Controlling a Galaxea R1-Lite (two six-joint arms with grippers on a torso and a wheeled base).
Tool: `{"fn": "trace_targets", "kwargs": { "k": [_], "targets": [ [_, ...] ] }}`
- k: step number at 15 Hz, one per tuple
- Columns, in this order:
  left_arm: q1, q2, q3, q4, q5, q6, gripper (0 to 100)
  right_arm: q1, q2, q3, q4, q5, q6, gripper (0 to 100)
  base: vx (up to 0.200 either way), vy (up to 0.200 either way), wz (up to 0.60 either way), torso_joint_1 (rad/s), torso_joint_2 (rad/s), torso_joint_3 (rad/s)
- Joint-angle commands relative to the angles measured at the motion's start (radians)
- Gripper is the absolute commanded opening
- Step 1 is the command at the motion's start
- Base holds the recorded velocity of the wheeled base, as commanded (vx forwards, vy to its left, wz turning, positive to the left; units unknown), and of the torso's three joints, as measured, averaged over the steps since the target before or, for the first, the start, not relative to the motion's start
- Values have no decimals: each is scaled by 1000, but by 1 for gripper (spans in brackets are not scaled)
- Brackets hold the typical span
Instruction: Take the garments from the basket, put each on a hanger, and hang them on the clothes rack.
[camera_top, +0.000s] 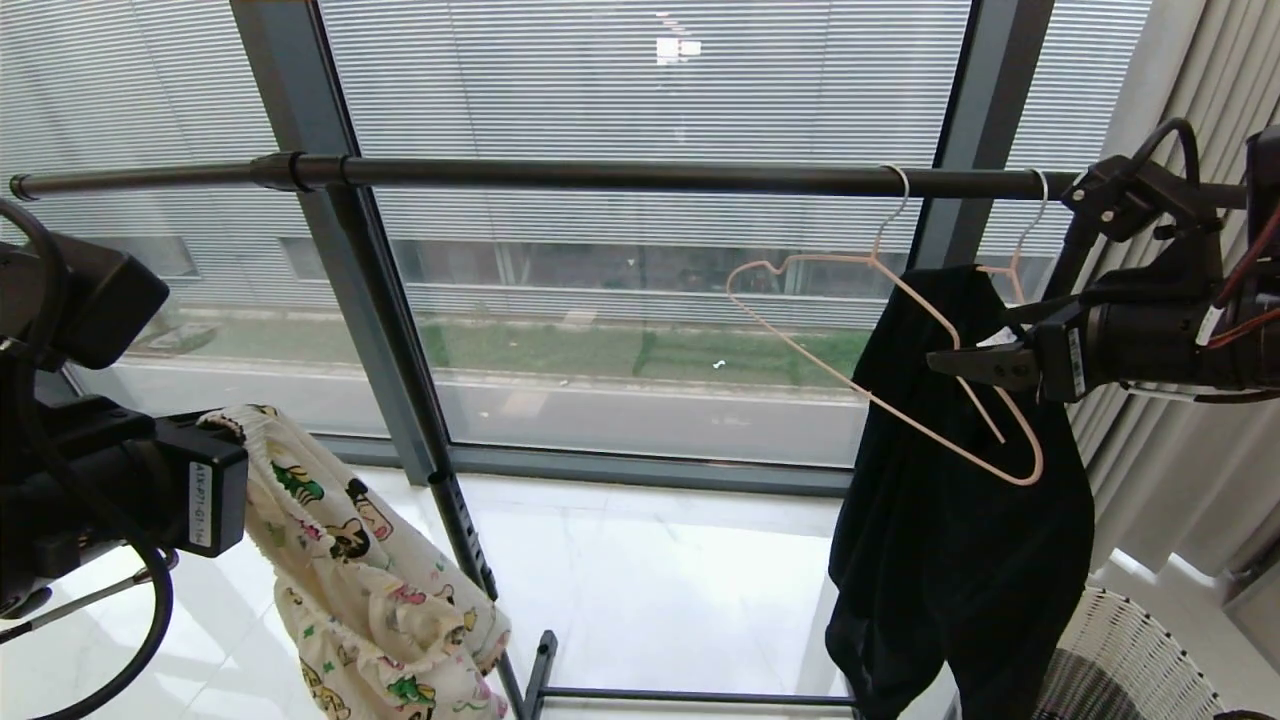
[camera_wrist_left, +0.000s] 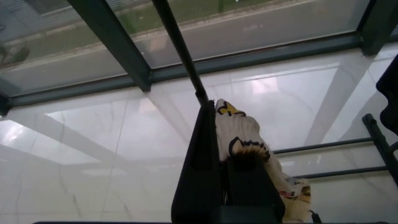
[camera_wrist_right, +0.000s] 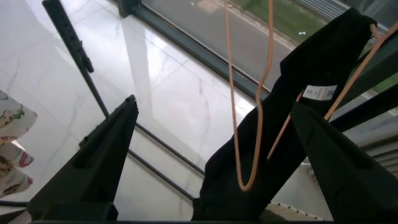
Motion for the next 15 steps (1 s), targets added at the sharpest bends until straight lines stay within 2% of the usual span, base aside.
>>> {"fn": "trace_targets", "kwargs": {
  "k": [1, 3, 9, 12, 15],
  "targets": [
    [-4, 1, 0, -8, 0, 0, 0, -6, 17, -4, 2, 17, -1, 100, 0, 0, 0, 0, 0, 0],
    [-5, 3, 0, -11, 0, 0, 0, -36, 52, -32, 35, 69, 1, 100, 0, 0, 0, 0, 0, 0],
    [-53, 7, 0, -11, 3, -3, 0, -75, 195, -225, 157, 73, 18, 100, 0, 0, 0, 0, 0, 0],
    [-59, 9, 3, -11, 5, -5, 0, -68, 236, -236, 177, 73, 30, 100, 0, 0, 0, 0, 0, 0],
    [-61, 9, 15, -11, 5, -5, 0, -62, 272, -256, 174, 69, 93, 100, 0, 0, 0, 0, 0, 0]
  ]
}}
